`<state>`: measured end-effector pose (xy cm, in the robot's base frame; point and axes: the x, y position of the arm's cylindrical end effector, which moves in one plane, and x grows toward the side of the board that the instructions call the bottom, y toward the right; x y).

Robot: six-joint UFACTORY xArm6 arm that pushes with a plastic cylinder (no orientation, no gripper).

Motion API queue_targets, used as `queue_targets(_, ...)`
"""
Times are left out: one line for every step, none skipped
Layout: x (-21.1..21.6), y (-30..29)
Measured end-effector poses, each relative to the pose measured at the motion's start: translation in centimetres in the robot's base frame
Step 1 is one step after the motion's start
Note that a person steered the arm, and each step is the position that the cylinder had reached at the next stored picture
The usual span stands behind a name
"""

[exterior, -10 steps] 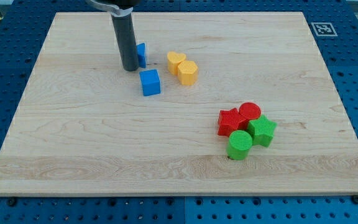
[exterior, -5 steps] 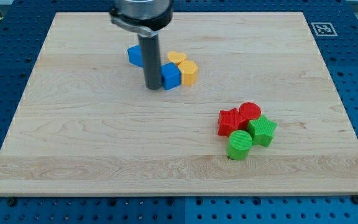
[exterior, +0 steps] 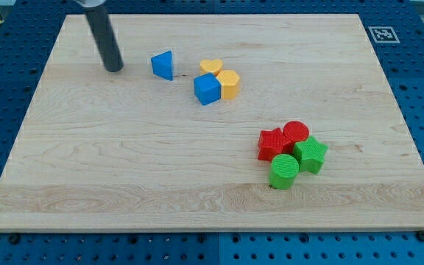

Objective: Place blue blocks into yellow blocks

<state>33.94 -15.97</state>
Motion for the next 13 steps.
queue_targets(0.0,3.5)
queue_targets(0.0,3.3)
queue_targets(0.0,4.8)
queue_targets(0.0,6.7)
queue_targets(-1.0,4.9)
queue_targets(-2.0,5.1)
queue_targets(-1.7,7.7)
queue_targets(-0.7,10.9)
queue_targets(0.1,12.8)
queue_targets(0.3,11.5)
queue_targets(0.3,7.7)
queue_targets(0.5,5.7)
queue_targets(0.6,2.6)
